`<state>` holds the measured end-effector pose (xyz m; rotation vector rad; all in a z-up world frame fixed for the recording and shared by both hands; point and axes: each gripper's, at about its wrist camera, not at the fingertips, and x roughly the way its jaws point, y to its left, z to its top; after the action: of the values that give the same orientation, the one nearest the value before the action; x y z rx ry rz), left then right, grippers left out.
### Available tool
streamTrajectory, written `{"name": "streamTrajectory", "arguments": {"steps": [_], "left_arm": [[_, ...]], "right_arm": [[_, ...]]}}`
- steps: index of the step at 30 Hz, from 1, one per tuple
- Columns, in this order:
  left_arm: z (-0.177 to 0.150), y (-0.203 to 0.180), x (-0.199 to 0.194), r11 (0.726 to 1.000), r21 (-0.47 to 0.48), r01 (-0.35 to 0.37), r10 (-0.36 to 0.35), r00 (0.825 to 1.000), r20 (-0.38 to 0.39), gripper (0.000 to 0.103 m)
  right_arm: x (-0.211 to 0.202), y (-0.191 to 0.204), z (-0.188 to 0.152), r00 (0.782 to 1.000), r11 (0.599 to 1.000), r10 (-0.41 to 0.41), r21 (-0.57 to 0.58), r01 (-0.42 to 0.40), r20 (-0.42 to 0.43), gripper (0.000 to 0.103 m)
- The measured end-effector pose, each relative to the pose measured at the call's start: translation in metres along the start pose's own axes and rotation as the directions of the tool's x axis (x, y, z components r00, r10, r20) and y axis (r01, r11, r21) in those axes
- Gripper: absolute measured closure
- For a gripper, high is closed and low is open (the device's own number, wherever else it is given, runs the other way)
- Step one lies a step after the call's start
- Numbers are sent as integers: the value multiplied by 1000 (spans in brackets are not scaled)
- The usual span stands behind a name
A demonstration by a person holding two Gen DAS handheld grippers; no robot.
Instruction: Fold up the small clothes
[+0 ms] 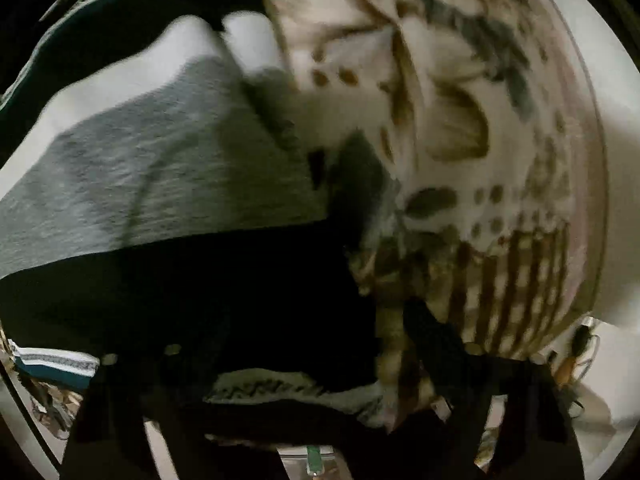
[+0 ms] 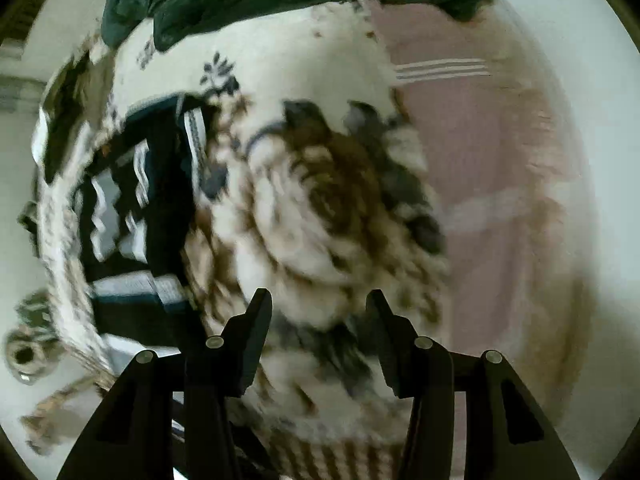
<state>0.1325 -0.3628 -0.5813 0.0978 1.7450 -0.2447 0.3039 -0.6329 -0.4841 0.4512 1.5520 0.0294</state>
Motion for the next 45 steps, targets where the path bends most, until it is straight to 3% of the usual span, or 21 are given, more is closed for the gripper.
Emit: {"name": "streamTrajectory", "arguments": {"steps": [1,2,4,5,12,13,14,15,16,21,27,31,35,41,45], "left_arm": [[2,0,2,1000,-6,-21,22,1000,18,42],[4,1,2,999,-16,-42,42,998,38,63],[5,12,-8,998,-65,-13,19,996,86,86],[5,15,-13,997,-82,6,3,995,101,92],[-18,33,-57,984,-141,112,-85,979,186,97],[-22,39,-68,980,-156,123,-89,974,210,97],[-23,44,-75,976,-171,137,-97,970,223,97],[-27,51,-83,971,-188,149,-102,966,239,97],[-30,62,-94,964,-213,160,-102,960,261,97],[-54,124,-133,926,-318,204,-89,936,341,97],[-76,196,-159,871,-417,259,-74,909,410,97],[-97,246,-165,825,-479,299,-69,896,439,97],[-117,297,-164,787,-525,324,-66,890,451,97],[-136,364,-147,736,-575,357,-80,890,450,97],[-146,402,-129,708,-597,378,-107,892,438,97]], "right_arm": [[12,2,15,999,999,39,10,-39,-2,52],[22,7,26,998,998,65,15,-65,-4,52],[44,21,55,992,992,125,17,-125,-6,52],[57,31,70,988,988,152,16,-152,-11,52],[124,83,142,958,960,277,73,-271,-73,52],[128,89,145,956,958,282,84,-276,-75,56],[129,94,145,958,958,279,81,-274,-69,78],[127,101,146,957,959,281,65,-277,-68,89],[125,107,145,960,962,270,48,-267,-70,92],[95,142,143,980,978,199,-51,-200,-24,94],[43,206,142,983,976,178,-134,-172,34,95],[20,285,137,983,965,172,-210,-157,58,96],[25,386,129,989,946,128,-308,-102,68,96],[81,531,121,997,918,11,-395,21,77,96],[136,602,108,992,888,-90,-444,119,87,96]]}}
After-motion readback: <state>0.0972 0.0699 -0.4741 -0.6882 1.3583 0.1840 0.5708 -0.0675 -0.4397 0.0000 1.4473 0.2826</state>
